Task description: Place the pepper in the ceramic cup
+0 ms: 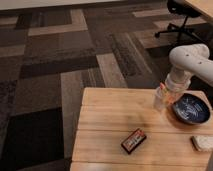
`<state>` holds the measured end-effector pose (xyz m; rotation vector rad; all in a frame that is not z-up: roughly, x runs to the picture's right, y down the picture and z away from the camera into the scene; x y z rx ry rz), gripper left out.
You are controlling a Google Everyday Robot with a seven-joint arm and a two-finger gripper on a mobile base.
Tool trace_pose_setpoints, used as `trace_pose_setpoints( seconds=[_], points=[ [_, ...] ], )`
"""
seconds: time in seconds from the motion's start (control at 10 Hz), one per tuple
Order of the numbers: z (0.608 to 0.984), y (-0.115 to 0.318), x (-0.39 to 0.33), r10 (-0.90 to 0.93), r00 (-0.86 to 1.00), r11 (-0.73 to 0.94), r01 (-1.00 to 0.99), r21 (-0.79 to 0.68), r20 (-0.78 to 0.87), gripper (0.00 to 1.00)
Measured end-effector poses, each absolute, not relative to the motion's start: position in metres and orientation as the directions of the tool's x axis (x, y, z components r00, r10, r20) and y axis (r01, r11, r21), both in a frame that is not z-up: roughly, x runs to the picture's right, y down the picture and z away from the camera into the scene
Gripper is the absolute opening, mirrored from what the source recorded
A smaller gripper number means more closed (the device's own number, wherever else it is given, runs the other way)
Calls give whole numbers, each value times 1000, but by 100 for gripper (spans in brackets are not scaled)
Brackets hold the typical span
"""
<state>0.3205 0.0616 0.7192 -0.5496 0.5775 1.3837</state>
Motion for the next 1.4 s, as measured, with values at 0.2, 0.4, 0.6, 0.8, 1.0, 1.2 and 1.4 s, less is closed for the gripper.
trace_pose_setpoints(
  seconds=[0.2,0.4,0.6,0.8,1.0,1.2,1.4],
  points=[
    [719,62,320,738,95,108,-994,-22,-668,6],
    [719,62,320,738,95,108,-994,-23,-667,5],
    [719,62,321,738,95,108,-994,-22,-668,32],
    [719,62,321,738,95,108,-994,-22,-667,64],
    [719,62,321,739,95,108,-994,-22,-667,80],
    [719,61,321,739,96,109,-994,-22,-667,80],
    [719,61,320,739,96,109,-994,-22,-667,80]
  ],
)
